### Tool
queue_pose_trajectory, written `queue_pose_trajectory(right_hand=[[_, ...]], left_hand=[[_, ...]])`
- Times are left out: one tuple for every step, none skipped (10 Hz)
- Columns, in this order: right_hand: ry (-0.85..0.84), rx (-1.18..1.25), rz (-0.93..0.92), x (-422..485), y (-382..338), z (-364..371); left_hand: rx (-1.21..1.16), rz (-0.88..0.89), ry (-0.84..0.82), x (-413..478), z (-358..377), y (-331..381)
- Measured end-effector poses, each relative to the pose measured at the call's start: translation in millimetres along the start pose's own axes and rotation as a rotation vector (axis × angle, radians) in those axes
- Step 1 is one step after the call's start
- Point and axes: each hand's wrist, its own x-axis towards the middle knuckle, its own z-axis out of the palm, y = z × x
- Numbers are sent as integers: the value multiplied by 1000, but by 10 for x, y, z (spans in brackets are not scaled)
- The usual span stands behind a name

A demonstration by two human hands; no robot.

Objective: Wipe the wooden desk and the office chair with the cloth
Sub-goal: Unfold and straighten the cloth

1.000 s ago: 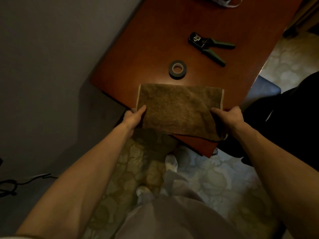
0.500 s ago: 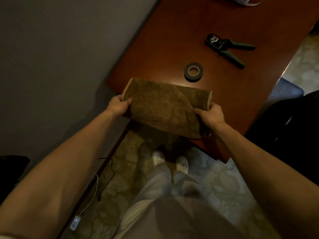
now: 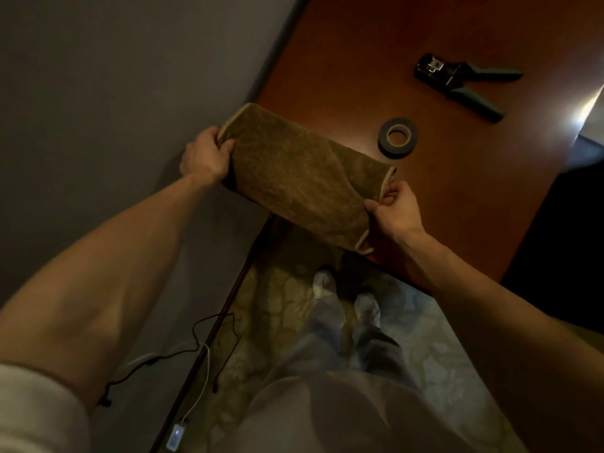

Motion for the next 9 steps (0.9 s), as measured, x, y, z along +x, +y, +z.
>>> queue_pose_trajectory(right_hand=[[35,-23,4,20,-24,55],[42,-12,47,23,-18,56],[16,24,97,7,30,12],[13,35,108,-48,75,-55],[14,71,79,-146,114,-150],[8,151,70,-316,115,-259],[25,176,23,-576,168,-377],[35,200,-20,-845,280,-484],[53,238,-80,-1185,532,-582]], left_hand=[[9,26,18,43,72,23],[5,4,7,50,138,1],[17,-70,-51,65,145,-65],[57,-115,-94,21,131,-130],[89,-102,-26,-123,143,-107],[112,-35,71,-363,164,29],[68,30,86,-662,177,172],[-53,86,43,-968,211,256],[-191,175,26,-1444,320,324]])
